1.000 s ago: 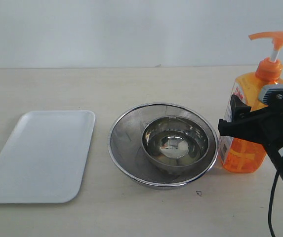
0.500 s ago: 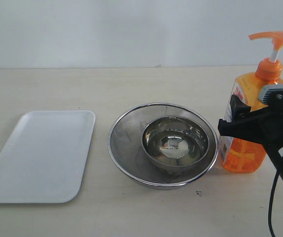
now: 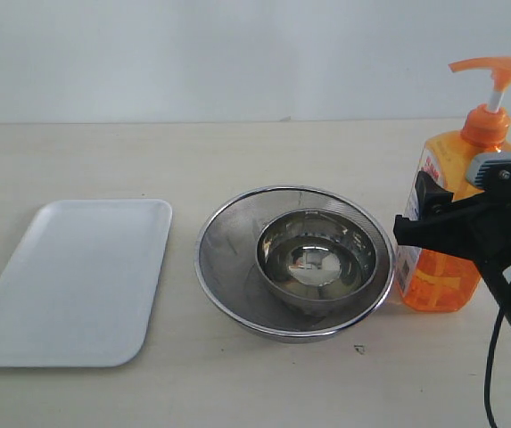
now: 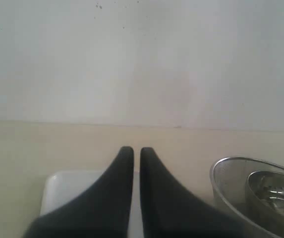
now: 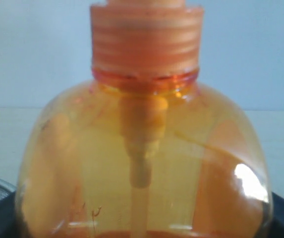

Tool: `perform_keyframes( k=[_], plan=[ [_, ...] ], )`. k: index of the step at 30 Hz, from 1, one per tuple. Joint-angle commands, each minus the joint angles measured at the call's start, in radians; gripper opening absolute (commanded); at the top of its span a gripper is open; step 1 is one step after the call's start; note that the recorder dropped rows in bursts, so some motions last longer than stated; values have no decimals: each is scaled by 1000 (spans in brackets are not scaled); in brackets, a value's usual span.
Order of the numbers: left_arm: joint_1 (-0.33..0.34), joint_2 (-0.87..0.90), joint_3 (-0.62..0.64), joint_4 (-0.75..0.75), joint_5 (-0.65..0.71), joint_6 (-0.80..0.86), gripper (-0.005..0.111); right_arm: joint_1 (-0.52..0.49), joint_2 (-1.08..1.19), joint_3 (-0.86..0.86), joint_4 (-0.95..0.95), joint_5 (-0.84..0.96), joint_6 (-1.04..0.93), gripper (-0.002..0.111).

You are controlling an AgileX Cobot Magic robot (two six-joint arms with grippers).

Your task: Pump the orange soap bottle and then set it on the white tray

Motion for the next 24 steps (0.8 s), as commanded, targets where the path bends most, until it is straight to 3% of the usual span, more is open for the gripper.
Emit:
perform_keyframes(
  k=[1,4,11,24],
  plan=[
    [3,-3,4,7,99,-9,5,-1,7,6,-12,44,-4,0],
    [27,-3,4,5,201,-9,5,-1,7,6,-12,44,-4,0],
    [123,-3,4,-21,217,-13,5,-1,7,6,-12,44,-4,0],
    [130,-3,4,-29,221,-16,5,-1,7,6,-12,44,-2,0]
  ],
)
